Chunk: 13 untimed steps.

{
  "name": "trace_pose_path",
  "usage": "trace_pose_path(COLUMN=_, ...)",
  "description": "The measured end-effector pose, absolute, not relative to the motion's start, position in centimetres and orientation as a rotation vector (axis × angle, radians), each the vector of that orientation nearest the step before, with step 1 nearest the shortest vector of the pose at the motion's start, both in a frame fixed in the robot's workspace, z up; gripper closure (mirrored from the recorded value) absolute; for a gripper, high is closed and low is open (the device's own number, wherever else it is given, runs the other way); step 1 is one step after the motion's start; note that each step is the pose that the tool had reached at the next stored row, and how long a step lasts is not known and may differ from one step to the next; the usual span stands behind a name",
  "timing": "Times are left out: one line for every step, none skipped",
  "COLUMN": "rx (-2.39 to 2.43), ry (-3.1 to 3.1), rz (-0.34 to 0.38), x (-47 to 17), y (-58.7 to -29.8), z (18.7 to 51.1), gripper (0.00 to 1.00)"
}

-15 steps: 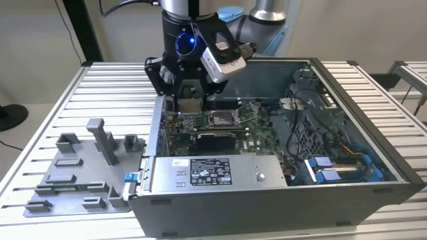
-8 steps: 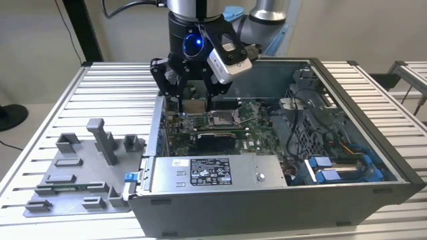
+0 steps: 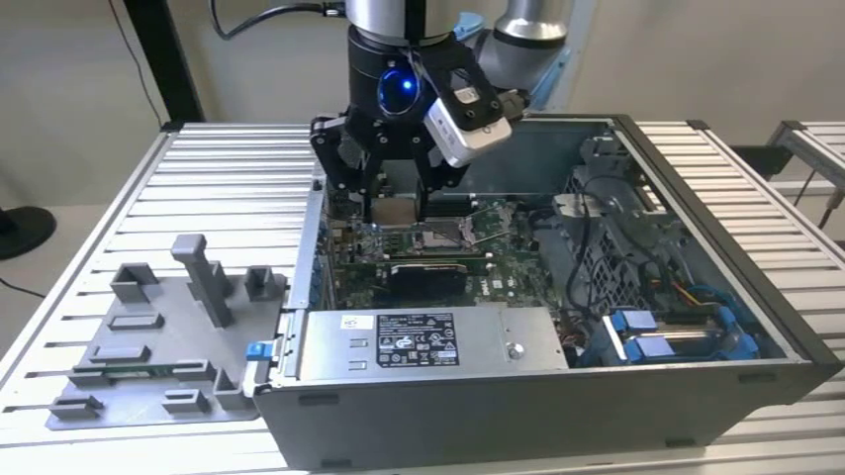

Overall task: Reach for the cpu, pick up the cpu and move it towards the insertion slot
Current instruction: 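Pick up the cpu and move it towards the insertion slot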

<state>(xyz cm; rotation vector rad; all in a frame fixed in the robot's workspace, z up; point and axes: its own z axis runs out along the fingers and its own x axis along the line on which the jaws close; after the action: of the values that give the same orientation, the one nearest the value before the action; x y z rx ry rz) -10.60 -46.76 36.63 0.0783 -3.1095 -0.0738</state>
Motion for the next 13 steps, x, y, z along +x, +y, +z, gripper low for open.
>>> trace_pose_path(rx=0.078, ry=-3.110, rz=-0.074, x=-10.2, y=-46.8, z=36.6, gripper=1.00)
trace_pose_path(rx=0.078, ry=-3.110, rz=-0.074, x=-9.8, y=-46.7, z=36.6, gripper=1.00)
trace_pose_path(rx=0.078, ry=-3.110, rz=-0.074, x=-9.4, y=-46.7, z=36.6, gripper=1.00)
trace_pose_path(rx=0.078, ry=-3.110, rz=-0.074, x=-9.0, y=-46.7, z=36.6, gripper=1.00)
trace_pose_path(rx=0.078, ry=-3.110, rz=-0.074, x=-8.5, y=-46.7, z=36.6, gripper=1.00)
trace_pose_path(rx=0.078, ry=-3.110, rz=-0.074, x=-8.1, y=-46.7, z=36.6, gripper=1.00)
trace_pose_path(rx=0.078, ry=-3.110, rz=-0.074, x=-7.6, y=-46.7, z=36.6, gripper=1.00)
trace_pose_path(rx=0.078, ry=-3.110, rz=-0.074, x=-7.1, y=-46.7, z=36.6, gripper=1.00)
trace_pose_path(rx=0.078, ry=-3.110, rz=-0.074, x=-6.7, y=-46.7, z=36.6, gripper=1.00)
trace_pose_path(rx=0.078, ry=-3.110, rz=-0.074, x=-6.2, y=-46.7, z=36.6, gripper=1.00)
trace_pose_path(rx=0.078, ry=-3.110, rz=-0.074, x=-5.9, y=-46.7, z=36.6, gripper=1.00)
trace_pose_path(rx=0.078, ry=-3.110, rz=-0.074, x=-5.5, y=-46.7, z=36.6, gripper=1.00)
trace_pose_path(rx=0.078, ry=-3.110, rz=-0.074, x=-5.2, y=-46.7, z=36.6, gripper=1.00)
